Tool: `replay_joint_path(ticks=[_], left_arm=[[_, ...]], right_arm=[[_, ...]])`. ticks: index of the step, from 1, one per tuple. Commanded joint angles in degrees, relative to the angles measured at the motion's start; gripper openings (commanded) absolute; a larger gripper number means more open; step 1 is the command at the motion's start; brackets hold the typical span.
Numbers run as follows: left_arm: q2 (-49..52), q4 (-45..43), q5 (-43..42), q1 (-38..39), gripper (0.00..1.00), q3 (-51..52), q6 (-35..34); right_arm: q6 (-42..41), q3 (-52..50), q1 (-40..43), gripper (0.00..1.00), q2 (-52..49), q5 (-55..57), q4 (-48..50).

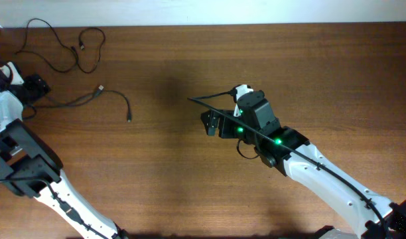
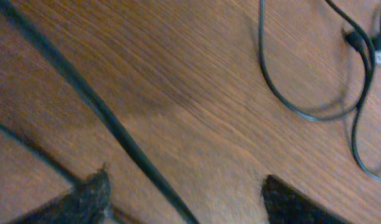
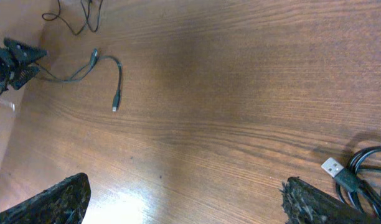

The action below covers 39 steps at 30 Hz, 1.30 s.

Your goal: Untangle cables

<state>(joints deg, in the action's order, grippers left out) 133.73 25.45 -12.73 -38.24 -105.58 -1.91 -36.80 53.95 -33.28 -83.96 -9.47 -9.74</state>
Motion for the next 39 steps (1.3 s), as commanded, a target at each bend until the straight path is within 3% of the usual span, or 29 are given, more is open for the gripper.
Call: replay_joint_path(ticks=[1,4,6,8,14,17,18,20,26,30,33,36,39], left_arm=[[0.90,-5.05,2.27,-0.59,0.45,-0.57,0.22],[0.70,-6.14,2.29,-0.59,0.12,-3.76,2.21],[0.70,-6.16,2.27,-0.57,0.03,-5.64,3.04],[0.70,-6.25,2.27,-0.48,0.02,-6.69,9.31],[1.03,-1.57,14.56,-1.55,0.10,-6.58,9.84],[1.25,0.94,15.61,-2.97,0.24,-6.58,6.58],[1.27,1.99,15.56,-3.67,0.43,-6.58,4.87],[1.27,3.43,15.56,-4.44,0.99,-6.58,4.50],[-0.66,9.07,15.58,-4.74,0.99,-6.78,3.72],[-9.31,9.29,14.86,-4.74,0.99,-6.78,-6.80],[-16.79,9.40,9.18,-4.70,0.99,-6.78,-7.08],[-21.79,10.40,-3.61,-4.68,0.99,-6.78,-7.26],[-22.69,11.65,-28.59,-4.39,0.99,-6.75,-15.56]], right_arm=[[0.81,0.92,-0.09,0.98,-0.42,1.38,0.37],[0.81,0.92,-0.09,0.99,-0.42,1.38,0.35],[0.81,0.92,-0.09,0.98,-0.44,1.40,0.35],[0.81,0.92,-0.09,0.99,-0.44,2.10,0.33],[0.81,0.92,-0.09,0.98,-0.44,2.62,0.09],[0.81,0.92,-0.09,0.99,-0.44,2.60,0.07],[0.81,0.92,-0.09,0.98,-0.44,2.58,0.07],[0.81,0.92,-0.09,0.98,-0.44,2.45,0.11],[0.81,0.92,-0.09,0.98,-0.44,2.16,-0.09],[0.81,0.92,-0.09,0.99,-0.44,2.21,-0.74],[0.81,0.92,-0.09,0.98,-0.44,2.19,-1.25],[0.81,0.92,-0.09,0.98,-0.44,1.55,-1.49],[0.81,0.92,-0.02,0.99,-0.42,1.55,-1.86]])
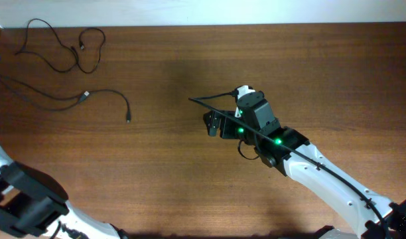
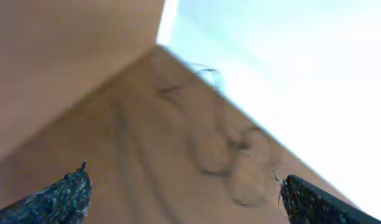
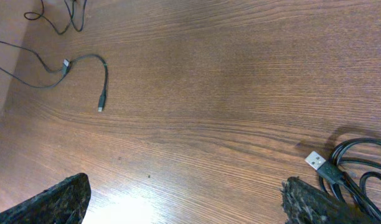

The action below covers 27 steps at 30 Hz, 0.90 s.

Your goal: Untangle cables

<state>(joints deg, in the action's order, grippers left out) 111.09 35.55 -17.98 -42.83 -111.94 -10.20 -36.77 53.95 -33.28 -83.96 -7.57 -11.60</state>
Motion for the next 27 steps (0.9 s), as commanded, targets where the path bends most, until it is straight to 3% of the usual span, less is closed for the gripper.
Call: replay_joint_path(ticks=[1,4,7,13,19,23,27], left_arm=[[0.13,4.81,-26.99,1.14,0.99,-0.39,-7.61],[0.92,18.05,-27.04,6.05,0.99,-0.37,-3.85],[1.75,25.77,-26.71,13.86,0.99,1.86,8.46],[1.84,27.32,-2.03,29.09,0.99,10.67,4.39],[1.84,26.45,-3.82,44.26,0.99,19.89,4.22],[1.84,21.99,-3.67,53.33,0.99,20.35,4.20],[1.84,21.51,-3.65,57.88,0.99,20.35,4.22]], right_arm=[[0.79,0.92,-0.02,0.98,-0.42,-0.35,-0.02],[0.79,0.92,0.04,0.98,-0.42,-0.33,-0.66],[0.76,0.92,2.27,0.98,-0.42,-0.37,-2.69],[0.76,0.92,9.94,0.98,-0.42,-5.73,-7.37],[0.76,0.92,16.37,0.98,-0.42,-2.95,-13.16],[0.79,0.92,21.35,0.98,-0.42,-3.65,-17.07],[0.79,0.92,21.31,0.99,-0.42,-3.82,-17.57]])
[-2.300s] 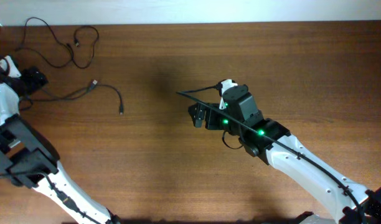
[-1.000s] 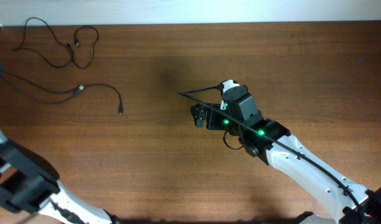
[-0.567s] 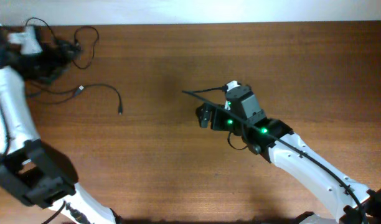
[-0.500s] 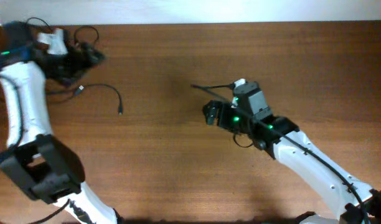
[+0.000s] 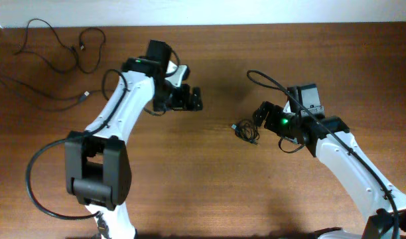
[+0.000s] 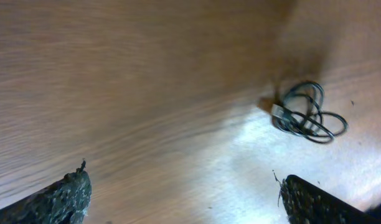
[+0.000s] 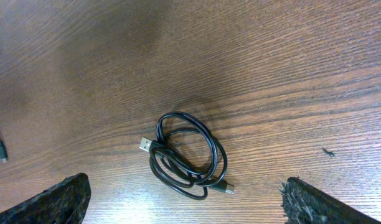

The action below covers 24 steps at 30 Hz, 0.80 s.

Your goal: Untangle cables

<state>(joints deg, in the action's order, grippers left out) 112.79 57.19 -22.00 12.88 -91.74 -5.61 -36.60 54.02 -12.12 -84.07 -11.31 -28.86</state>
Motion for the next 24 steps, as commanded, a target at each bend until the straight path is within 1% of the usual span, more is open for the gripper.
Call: replay_joint_path(ticks=[1,3,5,8,9,18,21,23,24], left_arm=[[0.13,-0.17,0.37,3.23,0.99,0.15,-0.37],[0.13,-0.13,2.62,5.73,0.99,0.15,-0.39],[0.13,-0.13,4.52,6.19,0.99,0.15,-1.25],[0.13,0.00,4.46,6.08,0.99,0.15,-4.00],[0.13,0.35,4.48,6.10,0.99,0.15,-3.98],[0.13,1.55,4.50,6.21,0.99,0.66,-3.98],[0.13,1.51,8.00,6.19,0.99,0.74,-4.13],[0.13,1.20,9.46,5.64,0.99,0.74,-8.13],[0.13,0.66,10.08,4.94,0.99,0.74,-8.52]], right_arm=[[0.61,0.85,0.15,0.98,-0.31,-0.09,-0.31],[0.59,0.85,0.15,0.98,-0.31,-0.07,-0.31],[0.61,0.85,0.15,0.98,-0.31,-0.02,-0.31],[0.61,0.63,0.15,0.99,-0.33,2.49,-0.37],[0.61,0.61,0.15,0.98,-0.33,2.95,-0.87],[0.63,0.61,0.15,0.98,-0.33,2.78,-10.67],[0.63,0.63,0.15,0.99,-0.33,2.97,-13.29],[0.61,0.61,0.13,0.99,-0.33,2.95,-13.79],[0.66,0.61,0.13,0.91,-0.33,2.95,-13.79]])
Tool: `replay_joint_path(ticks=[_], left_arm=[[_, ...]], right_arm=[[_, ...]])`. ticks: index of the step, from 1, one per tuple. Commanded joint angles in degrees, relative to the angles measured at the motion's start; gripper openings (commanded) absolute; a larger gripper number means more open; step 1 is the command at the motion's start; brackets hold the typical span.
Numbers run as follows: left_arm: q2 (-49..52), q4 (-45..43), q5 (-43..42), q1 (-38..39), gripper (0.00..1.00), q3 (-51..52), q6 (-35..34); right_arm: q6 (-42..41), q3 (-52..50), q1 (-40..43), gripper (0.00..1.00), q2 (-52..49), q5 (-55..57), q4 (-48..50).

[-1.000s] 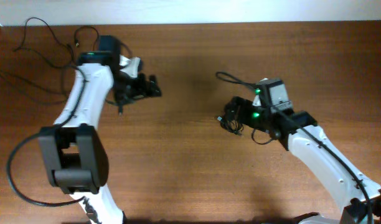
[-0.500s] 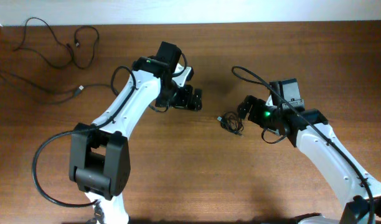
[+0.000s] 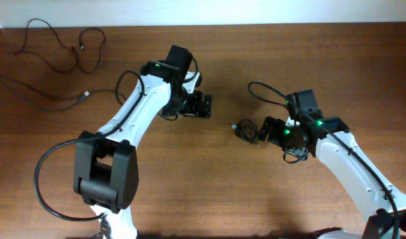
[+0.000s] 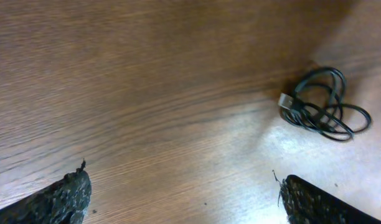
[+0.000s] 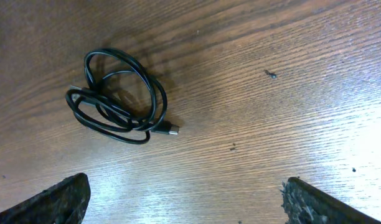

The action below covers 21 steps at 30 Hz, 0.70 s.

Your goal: Untangle cables

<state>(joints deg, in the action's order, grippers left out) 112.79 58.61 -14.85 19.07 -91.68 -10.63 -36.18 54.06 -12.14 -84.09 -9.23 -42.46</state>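
Note:
A small coiled black USB cable (image 3: 244, 129) lies mid-table, its loops still bundled; it also shows in the left wrist view as the coil (image 4: 321, 109) and in the right wrist view as the coil (image 5: 116, 96). My left gripper (image 3: 203, 106) hovers open a short way left of it, nothing between its fingers (image 4: 60, 199). My right gripper (image 3: 261, 130) stands open just right of the coil, also empty, its fingertips (image 5: 318, 199) over bare wood.
Two loose thin black cables lie at the table's far left: a looped one (image 3: 64, 50) by the back edge and one with a plug end (image 3: 117, 96) in front of it. The left arm (image 3: 133, 116) spans the left-centre of the table.
My left gripper has shifted a little to the right, nearer the coil. My right gripper has come from behind the coil to its right side. The coil itself has not moved.
First my left gripper was at the far left over a loose cable while my right gripper covered the coil. Then the left arm was off the table edge and that cable lay further left. Later the left arm was over mid-table, the right had drawn back, the coil exposed.

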Motion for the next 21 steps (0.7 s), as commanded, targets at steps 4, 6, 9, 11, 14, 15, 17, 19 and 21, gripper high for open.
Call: replay_joint_path(ticks=[4,6,9,11,14,15,17,19,21], left_arm=[[0.13,-1.09,2.89,-4.61,0.99,0.68,-3.50],[0.13,-1.25,2.91,-5.44,0.99,0.68,-3.50],[0.13,-1.81,2.89,-7.32,0.99,0.68,-5.44],[0.13,-1.46,2.93,-8.07,0.99,0.68,-5.40],[0.13,-0.50,4.26,-8.00,0.99,0.92,-5.40],[0.13,-0.48,4.70,-8.00,0.99,1.09,-5.40],[0.13,-0.79,4.68,-8.00,0.99,1.86,-5.42],[0.13,-0.92,4.68,-8.00,0.99,2.67,-5.40],[0.13,-0.92,4.70,-8.00,0.99,3.37,-5.40]], right_arm=[[9.16,0.57,0.09,0.85,-0.31,0.13,1.11],[13.44,0.57,0.04,0.85,-0.31,-3.04,2.71],[14.95,0.57,-1.22,0.88,-1.53,-5.40,6.88],[14.93,0.59,-3.67,0.95,-5.33,-5.20,10.32],[14.32,0.59,-5.18,0.95,-10.19,-7.15,13.27],[14.32,0.59,-5.22,0.90,-11.26,-9.55,14.82],[14.32,0.59,-5.22,0.74,-12.68,-11.56,17.20],[14.36,0.59,-5.20,0.60,-12.83,-11.30,18.34],[14.36,0.59,-5.20,0.47,-12.83,-11.30,19.67]])
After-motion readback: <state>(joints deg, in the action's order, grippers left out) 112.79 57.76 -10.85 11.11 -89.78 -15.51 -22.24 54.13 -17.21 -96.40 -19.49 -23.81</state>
